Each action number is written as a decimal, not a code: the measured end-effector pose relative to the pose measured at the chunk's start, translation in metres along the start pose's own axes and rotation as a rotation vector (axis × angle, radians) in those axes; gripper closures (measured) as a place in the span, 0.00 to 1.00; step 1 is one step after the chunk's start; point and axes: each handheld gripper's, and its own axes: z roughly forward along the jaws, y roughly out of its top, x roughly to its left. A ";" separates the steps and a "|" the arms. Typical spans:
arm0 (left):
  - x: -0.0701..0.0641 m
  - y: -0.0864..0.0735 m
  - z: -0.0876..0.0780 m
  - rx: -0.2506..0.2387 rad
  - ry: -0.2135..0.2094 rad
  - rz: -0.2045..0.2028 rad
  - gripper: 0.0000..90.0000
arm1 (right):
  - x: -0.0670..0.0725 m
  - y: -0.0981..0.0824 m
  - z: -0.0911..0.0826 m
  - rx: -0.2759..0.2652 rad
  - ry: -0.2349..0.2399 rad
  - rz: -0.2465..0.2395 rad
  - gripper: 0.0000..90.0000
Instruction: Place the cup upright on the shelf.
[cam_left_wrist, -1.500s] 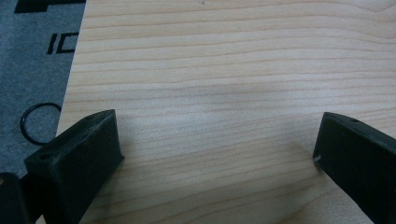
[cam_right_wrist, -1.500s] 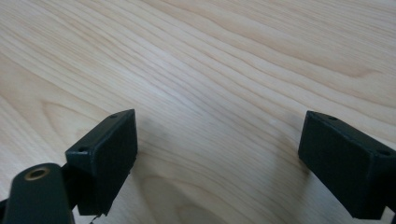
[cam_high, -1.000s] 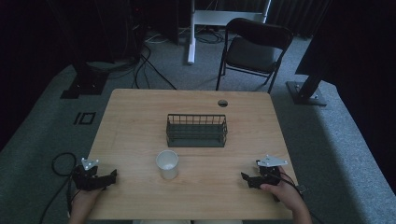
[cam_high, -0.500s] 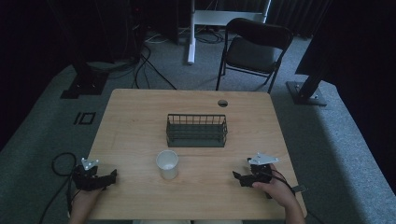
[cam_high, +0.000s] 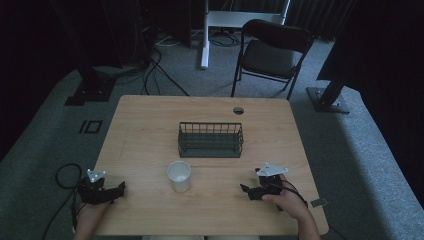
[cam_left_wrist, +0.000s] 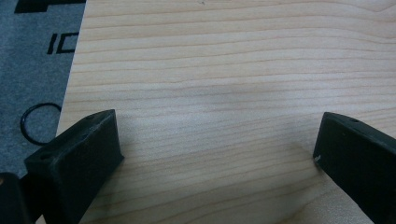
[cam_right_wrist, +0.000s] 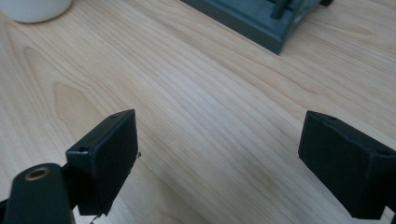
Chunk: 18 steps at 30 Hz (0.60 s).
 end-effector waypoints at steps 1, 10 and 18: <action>0.000 0.000 0.000 0.000 0.000 0.000 0.01 | 0.001 0.001 0.001 0.001 0.003 -0.004 0.13; 0.000 0.000 0.000 0.000 0.000 0.000 0.01 | 0.013 0.011 0.007 -0.013 0.034 -0.033 0.13; 0.000 0.000 0.000 0.000 0.000 0.000 0.01 | 0.024 0.018 0.017 -0.019 0.068 -0.056 0.13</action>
